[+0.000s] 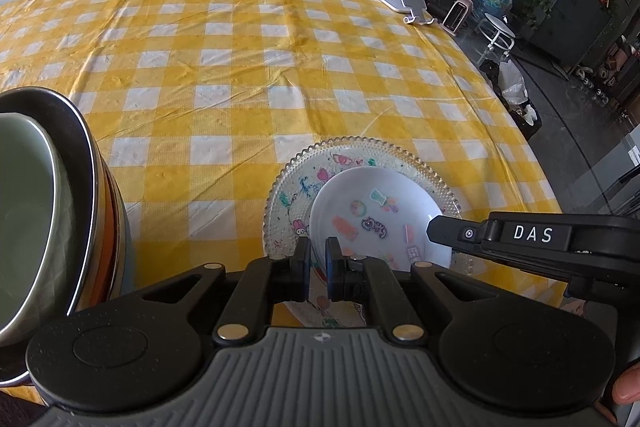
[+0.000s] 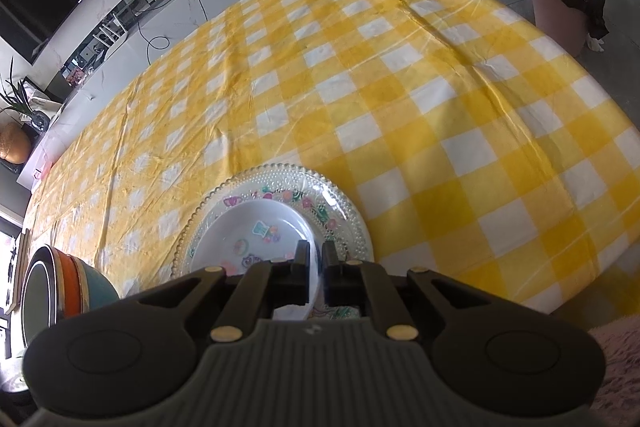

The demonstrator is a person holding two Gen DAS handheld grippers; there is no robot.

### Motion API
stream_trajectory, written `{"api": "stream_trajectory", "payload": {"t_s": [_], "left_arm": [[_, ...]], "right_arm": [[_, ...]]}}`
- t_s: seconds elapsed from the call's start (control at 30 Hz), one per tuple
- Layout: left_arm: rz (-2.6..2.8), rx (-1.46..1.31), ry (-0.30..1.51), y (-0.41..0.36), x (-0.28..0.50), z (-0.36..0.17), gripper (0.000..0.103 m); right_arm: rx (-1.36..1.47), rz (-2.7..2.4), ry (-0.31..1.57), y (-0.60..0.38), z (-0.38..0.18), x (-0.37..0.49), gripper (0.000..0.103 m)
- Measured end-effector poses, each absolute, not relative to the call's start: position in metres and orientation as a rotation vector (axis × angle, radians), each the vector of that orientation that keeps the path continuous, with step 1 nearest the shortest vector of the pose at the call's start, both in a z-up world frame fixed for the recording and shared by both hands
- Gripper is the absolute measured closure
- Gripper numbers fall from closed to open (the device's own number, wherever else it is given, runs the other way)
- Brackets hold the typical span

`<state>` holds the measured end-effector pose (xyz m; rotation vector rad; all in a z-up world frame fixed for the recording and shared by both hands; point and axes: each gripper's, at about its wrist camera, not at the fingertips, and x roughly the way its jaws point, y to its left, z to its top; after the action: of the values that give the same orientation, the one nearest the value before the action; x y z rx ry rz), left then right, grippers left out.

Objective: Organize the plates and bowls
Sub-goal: 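Lower the white sticker bowl onto the glass plate and open both grippers, then move both grippers to the rim of the stacked bowls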

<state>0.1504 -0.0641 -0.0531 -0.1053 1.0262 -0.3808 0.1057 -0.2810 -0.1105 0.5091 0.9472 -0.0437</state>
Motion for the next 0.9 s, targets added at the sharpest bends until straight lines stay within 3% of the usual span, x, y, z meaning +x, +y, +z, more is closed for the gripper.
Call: {"api": "stream_trajectory", "payload": {"t_s": [0.1, 0.23, 0.4, 0.73, 0.9], "left_arm": [[-0.381, -0.107, 1.021, -0.064, 0.149, -0.051, 0.083], [-0.372, -0.090, 0.997, -0.065, 0.145, -0.044, 0.067], [-0.391, -0.087, 0.953, -0.061, 0.138, -0.025, 0.052], [-0.384, -0.126, 0.854, -0.007, 0.126, 0.030, 0.033], [-0.301, -0.160, 0.821, 0.037, 0.124, 0.044, 0.030]], "right_arm": [[0.519, -0.041, 0.928, -0.282, -0.108, 0.104, 0.095], [0.525, -0.039, 0.893, -0.284, -0.104, 0.101, 0.073], [0.504, -0.050, 0.816, -0.284, -0.095, 0.094, 0.066], [0.379, -0.046, 0.690, -0.257, -0.059, 0.080, 0.025], [0.363, 0.030, 0.698, -0.224, -0.047, 0.077, 0.016]]}}
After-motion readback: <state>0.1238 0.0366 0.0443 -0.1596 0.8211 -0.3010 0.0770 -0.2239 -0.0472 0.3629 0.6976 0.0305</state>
